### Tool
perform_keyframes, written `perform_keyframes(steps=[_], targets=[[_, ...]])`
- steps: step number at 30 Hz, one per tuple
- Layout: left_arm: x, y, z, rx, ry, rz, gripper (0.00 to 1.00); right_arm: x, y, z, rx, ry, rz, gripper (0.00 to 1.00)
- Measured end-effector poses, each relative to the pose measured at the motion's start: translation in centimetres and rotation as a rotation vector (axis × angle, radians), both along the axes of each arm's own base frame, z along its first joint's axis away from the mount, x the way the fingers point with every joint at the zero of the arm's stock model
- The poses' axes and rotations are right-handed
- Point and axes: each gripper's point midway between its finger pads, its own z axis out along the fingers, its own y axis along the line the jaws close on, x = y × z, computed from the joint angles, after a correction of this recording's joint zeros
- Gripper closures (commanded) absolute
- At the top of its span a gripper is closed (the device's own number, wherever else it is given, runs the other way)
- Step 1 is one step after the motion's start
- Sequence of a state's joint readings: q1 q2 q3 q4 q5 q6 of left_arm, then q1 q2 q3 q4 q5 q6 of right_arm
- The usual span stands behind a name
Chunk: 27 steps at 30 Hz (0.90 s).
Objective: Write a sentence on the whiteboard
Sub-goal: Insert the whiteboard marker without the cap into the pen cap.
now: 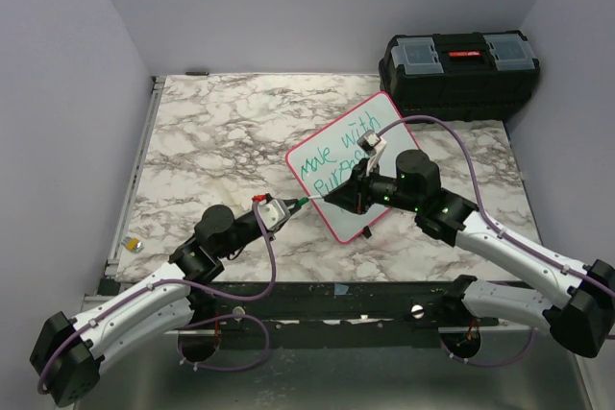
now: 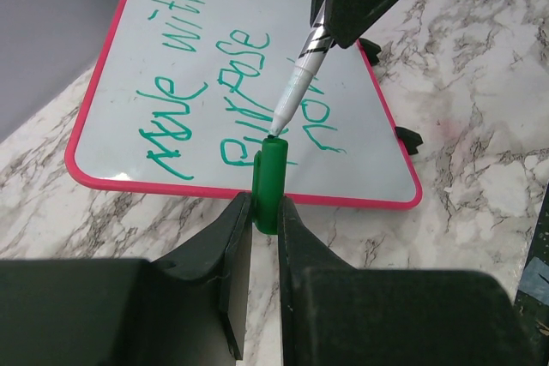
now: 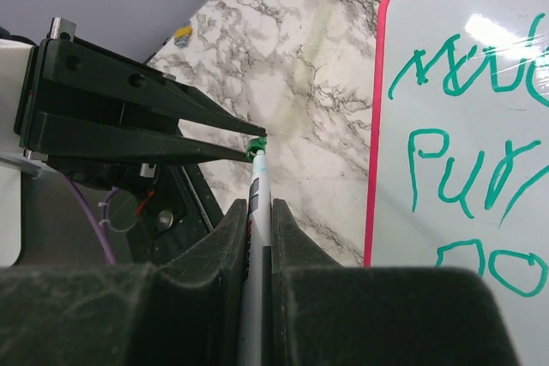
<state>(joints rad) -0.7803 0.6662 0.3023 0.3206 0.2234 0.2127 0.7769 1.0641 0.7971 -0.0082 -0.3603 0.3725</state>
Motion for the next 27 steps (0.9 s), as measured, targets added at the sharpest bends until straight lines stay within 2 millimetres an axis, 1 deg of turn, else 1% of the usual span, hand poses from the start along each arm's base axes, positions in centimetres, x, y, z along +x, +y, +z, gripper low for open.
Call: perform_keyframes(steps=[14, 20, 27], targets=[[0.0, -0.1, -0.2, 0.006, 0.007, -0.003, 1.0, -0.1, 0.3, -0.6, -0.007, 0.015, 0.019, 0.99], [-0.3, -0.3, -0.6, 0.015, 0.018, -0.022, 1.0, -0.3, 0.5, -1.2, -0.023, 0.027, 0.04, 0.99], [-0.5, -0.4, -0.7, 0.017, 0.021, -0.035, 1.0, -0.4, 0.5, -1.3, -0.036, 0.023, 0.053, 0.99]])
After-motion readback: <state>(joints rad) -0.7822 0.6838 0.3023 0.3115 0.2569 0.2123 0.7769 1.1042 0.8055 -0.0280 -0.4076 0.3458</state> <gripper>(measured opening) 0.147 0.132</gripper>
